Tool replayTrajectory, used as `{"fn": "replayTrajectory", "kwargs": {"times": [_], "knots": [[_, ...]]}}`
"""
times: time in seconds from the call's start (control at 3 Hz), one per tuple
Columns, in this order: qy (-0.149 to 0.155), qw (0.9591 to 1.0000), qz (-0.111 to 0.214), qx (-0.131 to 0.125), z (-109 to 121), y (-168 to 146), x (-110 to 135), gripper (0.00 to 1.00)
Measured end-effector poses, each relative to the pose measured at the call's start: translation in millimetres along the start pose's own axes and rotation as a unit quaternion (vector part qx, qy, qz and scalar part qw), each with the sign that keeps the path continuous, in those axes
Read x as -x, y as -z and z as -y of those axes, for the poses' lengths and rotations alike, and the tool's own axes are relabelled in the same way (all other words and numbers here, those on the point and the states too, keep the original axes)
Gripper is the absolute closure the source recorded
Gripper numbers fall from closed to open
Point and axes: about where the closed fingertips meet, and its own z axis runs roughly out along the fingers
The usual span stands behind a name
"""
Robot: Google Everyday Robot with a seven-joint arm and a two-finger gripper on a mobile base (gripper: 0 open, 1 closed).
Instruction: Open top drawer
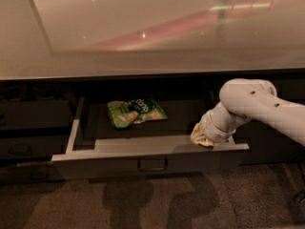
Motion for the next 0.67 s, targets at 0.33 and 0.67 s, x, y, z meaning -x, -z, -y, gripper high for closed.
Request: {"fn": "replayTrajectory", "kwargs": {"times": [0.33, 0.67], "knots": [[0.0, 1.0, 0.0, 0.0, 1.1, 0.9, -0.5, 1.0], [0.017, 0.9994, 0.009, 0.029, -65.4, -25.4, 12.7, 1.0]]}}
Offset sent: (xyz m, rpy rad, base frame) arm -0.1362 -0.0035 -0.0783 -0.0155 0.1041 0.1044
